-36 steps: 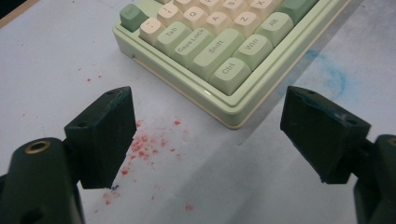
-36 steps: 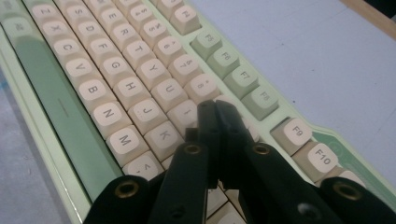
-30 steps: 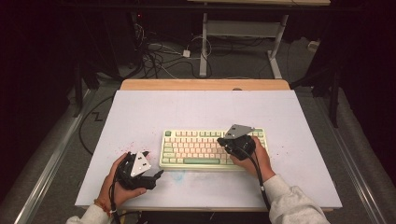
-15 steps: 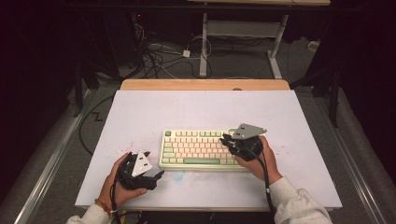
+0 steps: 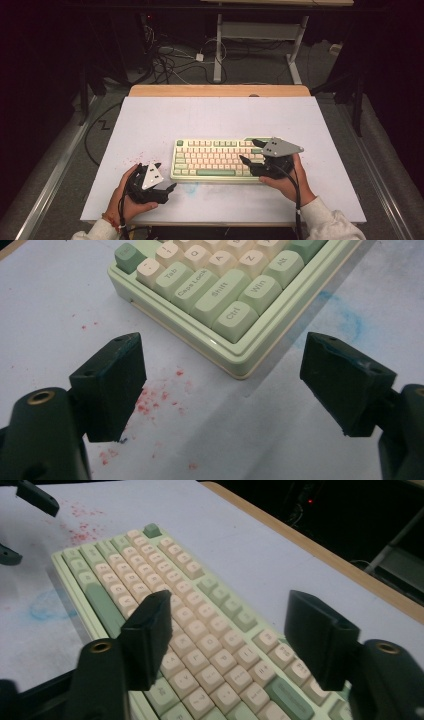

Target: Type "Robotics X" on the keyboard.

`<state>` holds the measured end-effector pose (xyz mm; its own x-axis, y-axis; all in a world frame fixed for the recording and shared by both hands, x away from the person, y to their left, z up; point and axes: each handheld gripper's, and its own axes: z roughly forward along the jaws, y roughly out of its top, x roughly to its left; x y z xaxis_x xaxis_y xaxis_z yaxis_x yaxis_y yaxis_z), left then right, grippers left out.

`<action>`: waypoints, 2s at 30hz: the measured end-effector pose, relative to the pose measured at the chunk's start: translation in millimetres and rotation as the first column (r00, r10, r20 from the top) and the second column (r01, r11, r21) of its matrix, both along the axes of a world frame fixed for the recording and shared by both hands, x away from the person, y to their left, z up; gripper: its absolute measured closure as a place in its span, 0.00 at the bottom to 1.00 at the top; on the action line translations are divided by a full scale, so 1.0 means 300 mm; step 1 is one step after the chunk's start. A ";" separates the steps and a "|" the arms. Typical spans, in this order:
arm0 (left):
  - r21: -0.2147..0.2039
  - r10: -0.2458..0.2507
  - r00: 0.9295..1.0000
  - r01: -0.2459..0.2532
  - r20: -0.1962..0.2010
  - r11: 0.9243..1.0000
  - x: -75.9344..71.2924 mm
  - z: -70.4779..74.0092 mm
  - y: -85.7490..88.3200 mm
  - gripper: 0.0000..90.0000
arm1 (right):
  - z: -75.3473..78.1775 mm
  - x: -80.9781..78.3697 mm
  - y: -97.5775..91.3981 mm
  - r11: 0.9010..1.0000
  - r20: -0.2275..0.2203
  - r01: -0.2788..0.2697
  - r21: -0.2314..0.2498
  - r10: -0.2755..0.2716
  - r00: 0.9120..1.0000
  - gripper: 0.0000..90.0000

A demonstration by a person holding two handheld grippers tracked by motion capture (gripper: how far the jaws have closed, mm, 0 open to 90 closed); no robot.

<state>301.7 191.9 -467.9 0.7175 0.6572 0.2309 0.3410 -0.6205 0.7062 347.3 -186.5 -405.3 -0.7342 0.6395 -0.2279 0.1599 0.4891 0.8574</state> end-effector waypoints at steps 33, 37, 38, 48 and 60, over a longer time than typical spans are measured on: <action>0.015 -0.107 0.994 0.107 -0.023 0.994 0.128 0.146 -0.201 0.97 | -0.111 -0.218 -0.187 0.995 -0.005 0.089 -0.052 -0.089 0.996 0.31; 0.011 -0.133 0.990 0.134 -0.051 0.991 0.173 0.156 -0.260 0.97 | -0.112 -0.219 -0.184 0.995 0.000 0.085 -0.059 -0.085 0.996 0.31; 0.012 -0.142 0.988 0.142 -0.054 0.990 0.183 0.158 -0.276 0.97 | -0.114 -0.219 -0.183 0.995 -0.002 0.084 -0.059 -0.085 0.996 0.31; 0.050 -0.157 0.983 0.163 -0.099 0.985 0.260 0.137 -0.393 0.95 | -0.127 -0.212 -0.178 0.995 -0.006 0.073 -0.074 -0.073 0.997 0.31; 0.141 -0.124 0.983 0.143 -0.138 0.980 0.315 0.100 -0.442 0.93 | -0.134 -0.209 -0.173 0.994 -0.018 0.058 -0.089 -0.060 0.998 0.31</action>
